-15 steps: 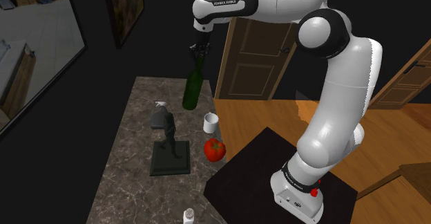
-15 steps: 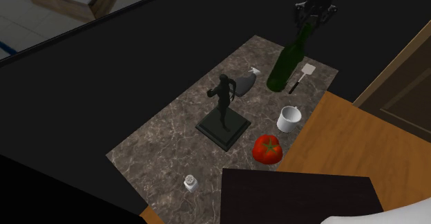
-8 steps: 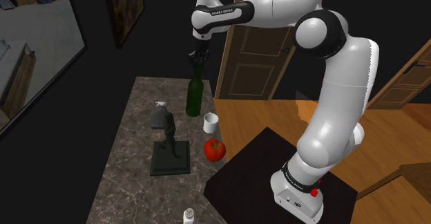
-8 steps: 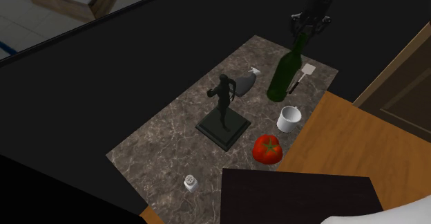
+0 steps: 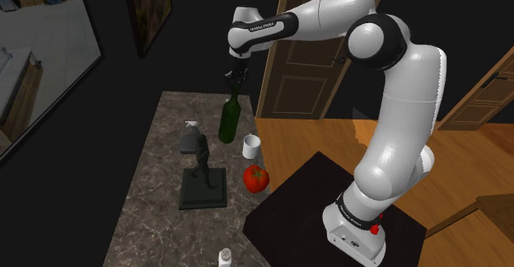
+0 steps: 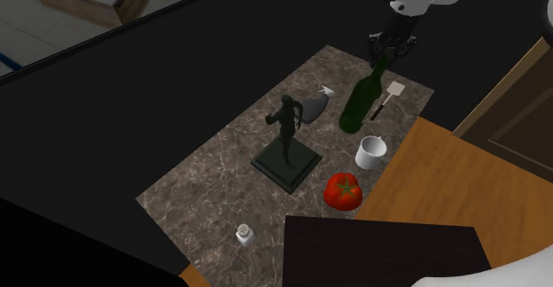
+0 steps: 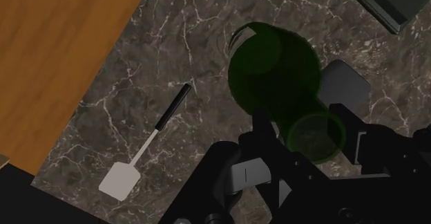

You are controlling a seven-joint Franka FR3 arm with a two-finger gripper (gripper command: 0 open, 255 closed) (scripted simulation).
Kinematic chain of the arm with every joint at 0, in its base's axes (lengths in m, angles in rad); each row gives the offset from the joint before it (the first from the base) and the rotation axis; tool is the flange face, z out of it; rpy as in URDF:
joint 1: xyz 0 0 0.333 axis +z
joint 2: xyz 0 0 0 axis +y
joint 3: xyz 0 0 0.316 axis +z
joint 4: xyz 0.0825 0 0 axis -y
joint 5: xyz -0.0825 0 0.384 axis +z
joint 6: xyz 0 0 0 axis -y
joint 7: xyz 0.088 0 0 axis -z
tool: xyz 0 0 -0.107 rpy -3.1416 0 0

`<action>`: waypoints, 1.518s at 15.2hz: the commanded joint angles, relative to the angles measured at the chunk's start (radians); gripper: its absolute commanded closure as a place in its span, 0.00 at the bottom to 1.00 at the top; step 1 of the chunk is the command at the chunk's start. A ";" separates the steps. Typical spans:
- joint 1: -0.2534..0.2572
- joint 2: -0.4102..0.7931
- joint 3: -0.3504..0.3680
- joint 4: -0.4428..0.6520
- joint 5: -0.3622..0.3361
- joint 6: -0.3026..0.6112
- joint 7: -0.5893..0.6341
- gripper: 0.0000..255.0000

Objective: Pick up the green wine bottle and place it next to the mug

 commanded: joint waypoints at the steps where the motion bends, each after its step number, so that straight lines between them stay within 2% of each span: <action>1: 0.001 0.011 -0.001 -0.007 -0.003 0.019 0.001 1.00; 5: 0.004 0.038 -0.005 -0.031 -0.010 0.070 0.004 1.00; 13: 0.004 0.038 -0.005 -0.031 -0.010 0.070 0.004 1.00; 14: 0.004 0.038 -0.005 -0.031 -0.010 0.070 0.004 0.00; 19: 0.004 0.038 -0.005 -0.031 -0.010 0.070 0.004 0.00; 23: -0.003 -0.011 0.001 0.027 0.003 -0.037 -0.005 0.00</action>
